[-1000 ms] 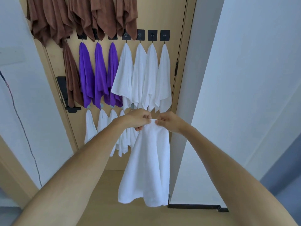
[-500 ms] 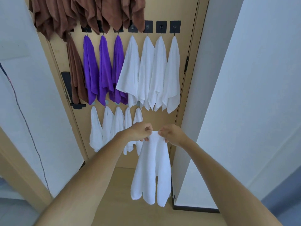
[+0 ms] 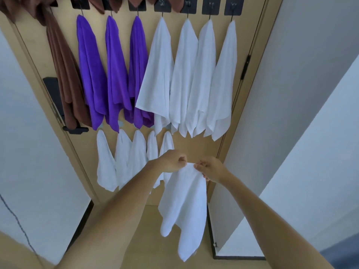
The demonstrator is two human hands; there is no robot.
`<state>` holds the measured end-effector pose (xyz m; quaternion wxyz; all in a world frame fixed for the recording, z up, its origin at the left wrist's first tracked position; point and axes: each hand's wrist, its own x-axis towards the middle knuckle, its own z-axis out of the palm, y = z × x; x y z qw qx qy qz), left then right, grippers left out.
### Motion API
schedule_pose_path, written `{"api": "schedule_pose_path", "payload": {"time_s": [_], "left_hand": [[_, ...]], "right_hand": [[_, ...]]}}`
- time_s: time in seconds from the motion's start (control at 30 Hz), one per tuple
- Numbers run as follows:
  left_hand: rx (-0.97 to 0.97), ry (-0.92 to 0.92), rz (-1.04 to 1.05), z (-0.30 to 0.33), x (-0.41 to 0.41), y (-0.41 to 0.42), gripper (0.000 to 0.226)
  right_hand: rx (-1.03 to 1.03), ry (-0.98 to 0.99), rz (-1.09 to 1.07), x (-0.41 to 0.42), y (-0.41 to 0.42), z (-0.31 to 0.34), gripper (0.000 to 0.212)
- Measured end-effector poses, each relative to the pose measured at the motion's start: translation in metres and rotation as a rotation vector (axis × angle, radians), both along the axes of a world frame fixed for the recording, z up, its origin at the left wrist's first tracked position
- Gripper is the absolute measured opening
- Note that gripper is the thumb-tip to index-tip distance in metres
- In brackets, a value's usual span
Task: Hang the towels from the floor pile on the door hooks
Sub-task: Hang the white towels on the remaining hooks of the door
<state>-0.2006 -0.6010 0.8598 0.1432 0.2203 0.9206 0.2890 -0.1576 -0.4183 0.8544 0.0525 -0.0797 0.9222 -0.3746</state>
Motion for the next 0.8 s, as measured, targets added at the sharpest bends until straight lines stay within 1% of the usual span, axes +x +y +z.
{"api": "schedule_pose_path", "payload": {"time_s": [0.2,0.27,0.33,0.47,0.6,0.7,0.8], "left_hand": [[0.021,-0.024,-0.014,-0.027,-0.055,-0.005,0.014],[0.046,-0.02,-0.006,-0.033,-0.069,-0.004,0.013],[0.073,-0.027,-0.005,-0.037,-0.083,0.002,0.014],[0.09,-0.029,-0.016,-0.04,-0.106,0.02,0.014],[0.117,0.017,-0.006,-0.05,-0.131,0.039,0.013],[0.131,0.027,0.028,-0.069,-0.153,0.049,0.017],[0.141,-0.003,0.073,-0.104,-0.177,0.053,0.017]], "right_hand": [[0.057,-0.008,-0.046,-0.054,-0.013,-0.023,0.022],[0.07,0.007,-0.062,-0.067,-0.012,-0.027,0.026],[0.079,0.015,-0.083,-0.08,-0.008,-0.031,0.027],[0.102,0.038,-0.121,-0.103,0.008,-0.039,0.021],[0.091,0.074,-0.185,-0.132,0.024,-0.053,0.022],[0.1,0.101,-0.201,-0.155,0.03,-0.066,0.02],[0.104,0.115,-0.172,-0.186,0.034,-0.1,0.022]]}}
